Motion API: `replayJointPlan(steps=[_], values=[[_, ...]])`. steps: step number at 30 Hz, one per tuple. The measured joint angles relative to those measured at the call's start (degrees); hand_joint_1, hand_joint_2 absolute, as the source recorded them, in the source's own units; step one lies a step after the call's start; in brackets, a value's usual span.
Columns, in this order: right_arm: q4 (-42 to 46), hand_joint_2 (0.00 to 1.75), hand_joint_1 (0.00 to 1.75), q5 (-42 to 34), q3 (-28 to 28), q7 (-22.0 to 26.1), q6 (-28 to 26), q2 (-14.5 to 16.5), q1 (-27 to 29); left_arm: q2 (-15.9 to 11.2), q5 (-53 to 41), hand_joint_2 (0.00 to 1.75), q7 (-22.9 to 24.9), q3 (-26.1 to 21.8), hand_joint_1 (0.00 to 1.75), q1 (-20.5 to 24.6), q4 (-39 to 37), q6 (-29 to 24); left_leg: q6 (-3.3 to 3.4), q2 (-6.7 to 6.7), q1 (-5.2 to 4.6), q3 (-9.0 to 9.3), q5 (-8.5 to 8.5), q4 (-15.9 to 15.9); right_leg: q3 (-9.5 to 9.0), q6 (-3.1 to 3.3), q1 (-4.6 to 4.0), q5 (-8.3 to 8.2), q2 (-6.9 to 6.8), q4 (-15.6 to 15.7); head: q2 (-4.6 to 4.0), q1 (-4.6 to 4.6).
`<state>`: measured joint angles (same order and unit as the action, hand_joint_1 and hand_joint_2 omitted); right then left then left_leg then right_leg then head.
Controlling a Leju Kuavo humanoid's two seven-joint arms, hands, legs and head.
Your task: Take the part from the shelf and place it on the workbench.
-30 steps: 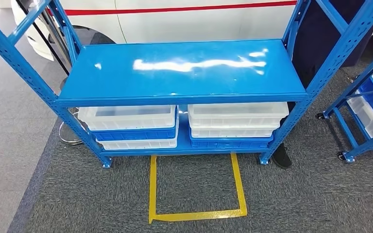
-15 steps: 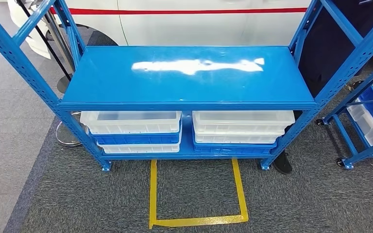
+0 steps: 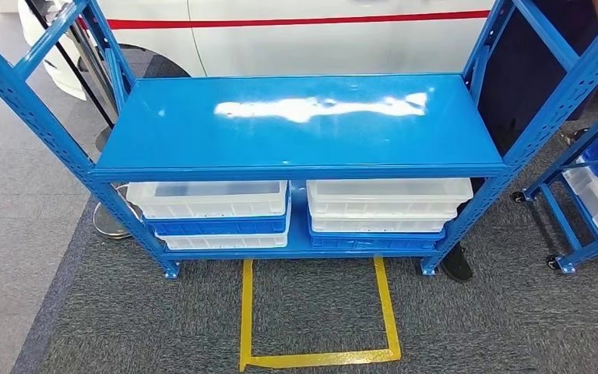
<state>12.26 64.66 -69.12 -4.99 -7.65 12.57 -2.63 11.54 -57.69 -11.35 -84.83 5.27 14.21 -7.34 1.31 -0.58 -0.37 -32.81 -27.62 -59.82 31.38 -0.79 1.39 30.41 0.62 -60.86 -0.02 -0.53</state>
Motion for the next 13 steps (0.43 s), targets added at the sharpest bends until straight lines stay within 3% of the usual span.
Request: replayJointPlan(steps=[2, 4, 8, 13], values=[[0.0, 0.87, 0.0, 0.16, -0.04, -0.2, -0.05, 0.0, -0.01, 0.0, 0.08, 1.75, 0.45, 0.0, 0.0, 0.01, 0.01, -0.03, -0.04, 0.0, 0.0, 0.06, 0.01, 0.08, -0.03, 0.11, -0.01, 0.05, 0.0, 0.0, 0.0, 0.01], [0.0, 1.75, 0.0, 0.42, -0.05, -0.56, -0.21, 0.0, -0.04, 0.0, 0.11, 1.75, 0.9, 0.0, 0.0, 0.01, 0.01, -0.32, -0.05, 0.0, 0.0, 0.09, 0.01, 0.11, -0.06, 0.19, -0.03, 0.09, 0.0, 0.0, 0.0, 0.01], [0.01, 1.75, 0.0, 0.91, 0.08, -1.44, -0.69, -0.07, -0.07, -0.01, 0.32, 1.75, 1.66, 0.25, 0.0, -0.02, 0.02, -1.11, -0.15, 0.0, 0.0, 0.09, -0.03, 0.13, -0.07, 0.25, -0.09, 0.13, 0.0, 0.0, 0.0, 0.01], [0.29, 1.75, 0.0, -1.74, 3.08, -1.66, 0.07, -0.65, 0.27, -0.36, 3.4, 1.75, 2.5, 4.33, 0.0, -0.57, 0.15, -1.06, -0.2, 0.0, -0.01, 0.1, -0.05, 0.13, -0.08, 0.26, -0.08, 0.13, -0.01, 0.04, 0.0, 0.01]])
